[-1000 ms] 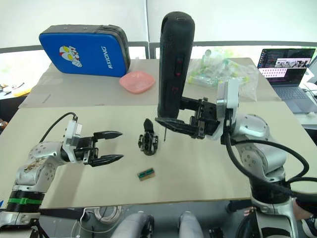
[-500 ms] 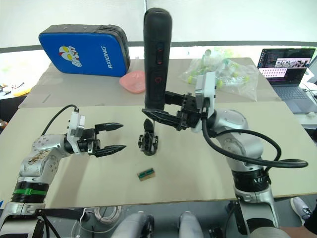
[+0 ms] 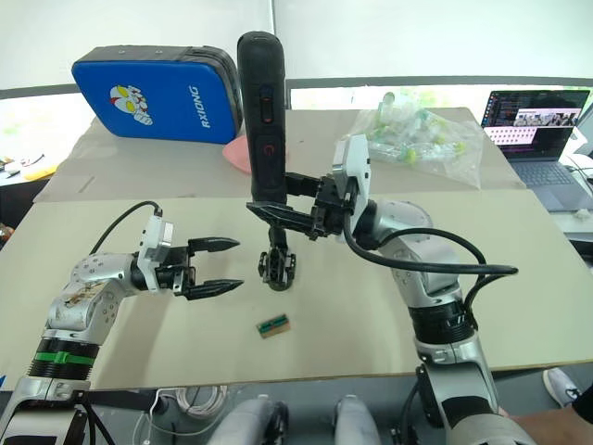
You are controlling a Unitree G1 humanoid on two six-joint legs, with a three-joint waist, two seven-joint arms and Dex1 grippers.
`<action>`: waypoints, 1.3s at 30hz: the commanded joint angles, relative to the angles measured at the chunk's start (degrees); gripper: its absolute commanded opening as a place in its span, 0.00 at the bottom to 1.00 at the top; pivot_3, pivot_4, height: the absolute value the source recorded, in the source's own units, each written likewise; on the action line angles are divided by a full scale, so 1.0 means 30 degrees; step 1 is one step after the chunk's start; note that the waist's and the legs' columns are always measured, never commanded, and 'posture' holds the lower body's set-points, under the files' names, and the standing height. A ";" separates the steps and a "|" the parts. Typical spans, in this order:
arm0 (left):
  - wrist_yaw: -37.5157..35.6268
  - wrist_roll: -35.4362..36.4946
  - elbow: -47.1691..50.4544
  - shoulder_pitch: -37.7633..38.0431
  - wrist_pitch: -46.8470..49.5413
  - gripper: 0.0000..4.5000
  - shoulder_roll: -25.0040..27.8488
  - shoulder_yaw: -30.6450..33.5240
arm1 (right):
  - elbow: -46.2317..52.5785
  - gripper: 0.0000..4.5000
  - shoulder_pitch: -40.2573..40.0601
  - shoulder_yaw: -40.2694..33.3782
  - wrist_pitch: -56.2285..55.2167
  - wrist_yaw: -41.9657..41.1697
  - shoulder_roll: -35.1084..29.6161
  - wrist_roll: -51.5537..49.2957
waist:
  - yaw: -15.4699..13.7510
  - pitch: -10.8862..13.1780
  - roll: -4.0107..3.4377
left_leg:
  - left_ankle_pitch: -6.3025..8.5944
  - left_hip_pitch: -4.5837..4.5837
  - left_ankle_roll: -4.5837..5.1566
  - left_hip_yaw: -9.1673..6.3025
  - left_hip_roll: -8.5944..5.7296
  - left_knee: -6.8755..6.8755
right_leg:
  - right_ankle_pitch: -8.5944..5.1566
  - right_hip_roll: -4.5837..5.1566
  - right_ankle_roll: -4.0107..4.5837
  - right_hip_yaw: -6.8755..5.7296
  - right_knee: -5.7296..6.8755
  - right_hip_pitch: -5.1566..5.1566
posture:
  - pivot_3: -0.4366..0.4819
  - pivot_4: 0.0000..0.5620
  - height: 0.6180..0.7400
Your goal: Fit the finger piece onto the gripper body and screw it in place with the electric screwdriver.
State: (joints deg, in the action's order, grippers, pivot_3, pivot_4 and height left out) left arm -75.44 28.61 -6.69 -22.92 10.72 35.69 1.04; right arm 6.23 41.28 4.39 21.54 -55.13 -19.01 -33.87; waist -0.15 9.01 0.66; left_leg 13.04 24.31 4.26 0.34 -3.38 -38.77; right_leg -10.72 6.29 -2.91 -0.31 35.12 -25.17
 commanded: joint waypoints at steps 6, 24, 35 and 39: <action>0.0230 -0.0174 0.0741 -0.0528 0.0229 1.00 -0.0117 -0.0250 | 0.0273 0.44 0.1162 -0.0052 0.0232 -0.0301 0.0112 -0.0211 | 0.0048 0.0000 0.0000 | -0.0001 0.0000 -0.0001 -0.0006 -0.0005 0.0002 | 0.0000 -0.0001 0.0000 -0.0015 -0.0001 0.0002 | 0.48 0.27 1.00; -0.0151 -0.1285 0.0146 -0.0435 -0.1402 1.00 -0.0280 -0.0696 | -0.0112 0.44 0.1713 0.0417 0.1760 -0.0405 0.0317 -0.0082 | 0.0177 0.0000 -0.0001 | -0.0005 0.0000 -0.0008 -0.0008 -0.0004 0.0003 | 0.0001 0.0000 0.0001 -0.0017 0.0007 -0.0002 | 0.48 0.27 1.00; 0.0010 -0.1745 0.0060 -0.0152 -0.1408 1.00 -0.0505 -0.0901 | -0.0031 0.44 0.1566 0.0635 0.1776 -0.0370 0.0313 0.0151 | 0.0239 0.0001 -0.0001 | -0.0005 0.0000 -0.0007 -0.0008 -0.0006 0.0004 | 0.0001 -0.0002 0.0001 -0.0020 0.0011 -0.0003 | 0.48 0.27 1.00; -0.0001 -0.1777 0.0073 -0.0083 -0.1372 1.00 -0.0532 -0.0935 | 0.0049 0.44 0.1504 0.0605 0.1818 -0.0270 0.0351 0.0087 | 0.0252 0.0000 -0.0001 | -0.0005 0.0000 -0.0007 -0.0008 -0.0005 0.0004 | 0.0001 -0.0002 0.0001 -0.0020 0.0011 -0.0003 | 0.48 0.27 1.00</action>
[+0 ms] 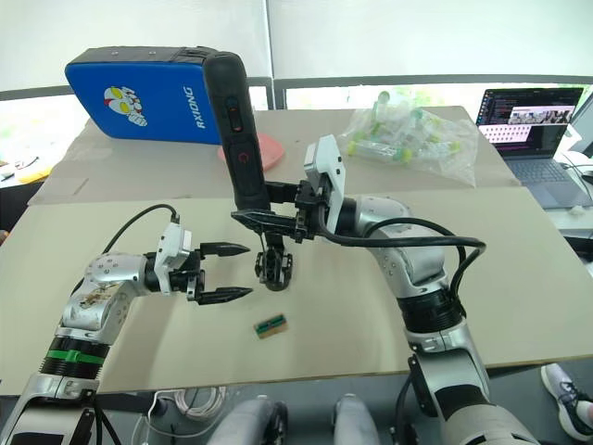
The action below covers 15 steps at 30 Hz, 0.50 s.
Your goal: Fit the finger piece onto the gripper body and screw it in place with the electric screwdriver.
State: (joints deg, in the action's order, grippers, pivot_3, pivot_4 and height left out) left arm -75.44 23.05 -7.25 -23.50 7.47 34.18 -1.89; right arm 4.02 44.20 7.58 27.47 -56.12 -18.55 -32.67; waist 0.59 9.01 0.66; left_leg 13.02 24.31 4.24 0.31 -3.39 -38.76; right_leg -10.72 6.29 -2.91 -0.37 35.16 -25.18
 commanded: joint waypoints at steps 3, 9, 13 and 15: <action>-0.0031 0.0038 0.0214 0.0209 -0.0326 1.00 -0.0046 0.0049 | 0.0859 0.44 0.0470 -0.0473 -0.0153 0.0159 0.0245 -0.0331 | 0.0023 0.0000 0.0000 | 0.0000 0.0000 0.0000 0.0000 0.0000 0.0000 | 0.0000 0.0000 0.0000 0.0000 0.0001 -0.0001 | 0.48 0.27 1.00; -0.0091 0.0004 0.0075 0.0410 -0.0474 1.00 -0.0070 0.0123 | 0.0907 0.44 0.0482 -0.0534 -0.0054 0.0308 0.0401 -0.0503 | 0.0027 0.0000 0.0000 | -0.0001 0.0000 -0.0001 -0.0002 0.0000 0.0001 | 0.0000 0.0002 0.0000 -0.0001 0.0003 -0.0001 | 0.48 0.27 1.00; -0.0138 -0.0023 -0.0076 0.0546 -0.0630 1.00 -0.0067 0.0158 | 0.0893 0.44 0.0522 -0.0586 -0.0019 0.0318 0.0482 -0.0486 | 0.0030 0.0000 0.0000 | -0.0001 0.0000 -0.0002 -0.0003 0.0000 0.0001 | 0.0000 0.0002 0.0000 -0.0001 0.0008 -0.0004 | 0.48 0.27 1.00; -0.0150 -0.0033 -0.0161 0.0607 -0.0734 1.00 -0.0081 0.0154 | 0.0858 0.44 0.0551 -0.0587 0.0006 0.0299 0.0480 -0.0474 | 0.0025 0.0000 0.0000 | 0.0000 0.0000 -0.0002 -0.0001 0.0000 0.0001 | 0.0000 0.0005 0.0000 -0.0001 0.0007 -0.0006 | 0.48 0.27 1.00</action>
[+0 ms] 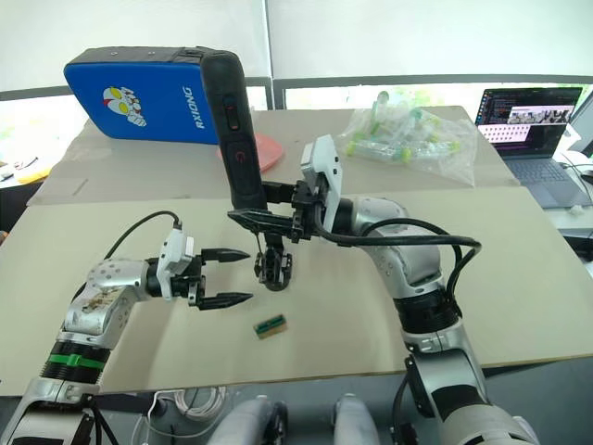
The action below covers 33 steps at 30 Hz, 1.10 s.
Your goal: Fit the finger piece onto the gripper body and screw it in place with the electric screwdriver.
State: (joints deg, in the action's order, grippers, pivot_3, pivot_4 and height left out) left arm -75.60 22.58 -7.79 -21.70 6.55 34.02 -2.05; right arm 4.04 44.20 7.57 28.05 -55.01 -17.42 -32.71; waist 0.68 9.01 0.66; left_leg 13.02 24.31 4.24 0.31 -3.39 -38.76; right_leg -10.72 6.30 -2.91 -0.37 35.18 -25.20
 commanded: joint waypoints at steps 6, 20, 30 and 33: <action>-0.0136 0.0100 -0.0227 0.0074 -0.0691 1.00 -0.0067 0.0169 | 0.0853 0.44 0.0536 -0.0490 -0.0021 -0.0174 0.0010 -0.0445 | 0.0000 0.0000 0.0000 | 0.0000 0.0000 0.0000 -0.0001 0.0001 0.0000 | 0.0000 -0.0001 0.0000 -0.0002 0.0002 0.0000 | 0.48 0.27 1.00; -0.0130 0.0080 -0.0425 0.0142 -0.0919 1.00 -0.0116 0.0144 | 0.0780 0.44 0.0467 -0.0338 0.0027 -0.0279 -0.0140 -0.0122 | 0.0001 0.0000 -0.0001 | -0.0001 0.0000 -0.0001 -0.0001 0.0000 0.0000 | 0.0000 0.0000 0.0001 -0.0002 0.0004 -0.0001 | 0.48 0.27 1.00; -0.0047 0.0105 -0.0205 0.0156 -0.0767 1.00 -0.0130 0.0125 | 0.0628 0.44 0.0506 -0.0347 -0.0267 -0.0164 -0.0051 0.0176 | 0.0000 0.0000 0.0000 | -0.0001 0.0000 -0.0001 0.0000 0.0000 0.0000 | 0.0000 -0.0001 0.0001 -0.0003 0.0005 -0.0001 | 0.48 0.27 1.00; 0.0008 0.0119 -0.0129 0.0154 -0.0711 1.00 -0.0135 0.0130 | 0.0633 0.44 0.0428 -0.0328 -0.0380 -0.0071 0.0094 0.0296 | 0.0001 0.0000 0.0000 | -0.0001 0.0000 -0.0001 -0.0001 0.0000 -0.0001 | 0.0000 -0.0001 0.0001 -0.0003 0.0005 -0.0001 | 0.48 0.27 1.00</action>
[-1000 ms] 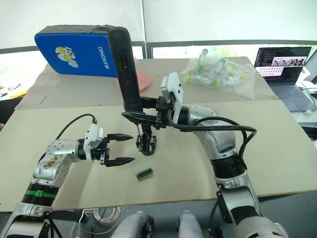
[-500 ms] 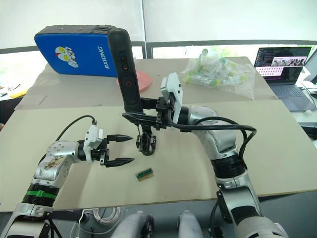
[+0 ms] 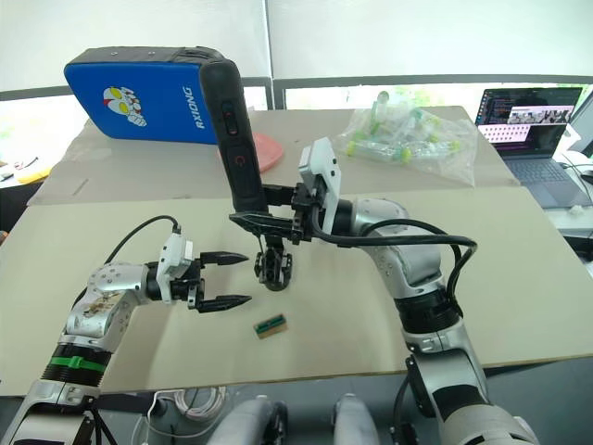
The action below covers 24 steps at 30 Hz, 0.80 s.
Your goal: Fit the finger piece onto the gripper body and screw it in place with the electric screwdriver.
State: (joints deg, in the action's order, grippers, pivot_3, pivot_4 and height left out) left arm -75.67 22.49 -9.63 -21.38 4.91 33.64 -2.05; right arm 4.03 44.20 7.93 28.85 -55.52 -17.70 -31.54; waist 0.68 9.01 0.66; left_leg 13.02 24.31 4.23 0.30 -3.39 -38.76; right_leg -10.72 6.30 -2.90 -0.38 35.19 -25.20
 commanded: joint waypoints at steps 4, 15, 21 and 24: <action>0.0113 0.0151 0.0559 0.0000 -0.0071 1.00 -0.0020 0.0115 | 0.0708 0.44 0.0249 -0.0437 -0.0733 0.0182 0.0379 0.0020 | -0.0003 0.0000 0.0000 | 0.0000 0.0000 0.0000 0.0001 0.0001 0.0000 | 0.0000 -0.0001 0.0000 0.0000 0.0001 -0.0001 | 0.48 0.27 1.00; 0.0325 -0.0003 0.0457 -0.0071 0.0009 1.00 -0.0082 -0.0009 | 0.0952 0.44 -0.0443 -0.0377 -0.0955 0.0334 0.0425 0.0308 | -0.0002 0.0000 0.0000 | 0.0000 -0.0002 -0.0001 -0.0001 0.0000 0.0000 | 0.0000 -0.0001 0.0000 -0.0001 0.0003 0.0002 | 0.48 0.27 1.00; 0.0816 -0.0659 0.0148 -0.0192 0.0065 1.00 -0.0180 -0.0433 | 0.1068 0.44 -0.0692 -0.0282 -0.1359 0.0418 0.0452 0.0402 | -0.0002 -0.0001 0.0000 | -0.0001 -0.0007 -0.0002 0.0001 -0.0002 -0.0001 | 0.0000 -0.0001 -0.0001 -0.0001 0.0004 0.0007 | 0.48 0.27 1.00; 0.1372 -0.1423 -0.0252 -0.0385 -0.0049 1.00 -0.0320 -0.0845 | 0.1147 0.44 -0.0752 -0.0248 -0.1427 0.0379 0.0439 0.0372 | -0.0007 -0.0001 0.0000 | -0.0003 -0.0007 -0.0004 0.0000 -0.0003 -0.0002 | 0.0000 -0.0004 0.0000 -0.0002 0.0008 0.0006 | 0.48 0.27 1.00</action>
State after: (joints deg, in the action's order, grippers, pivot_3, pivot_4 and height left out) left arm -72.52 19.25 -10.19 -21.59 5.25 32.88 -4.20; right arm 4.61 41.76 7.98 26.38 -54.43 -16.53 -30.38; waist 0.66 9.01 0.66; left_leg 13.01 24.29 4.22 0.30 -3.40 -38.77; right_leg -10.72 6.29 -2.90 -0.38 35.21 -25.18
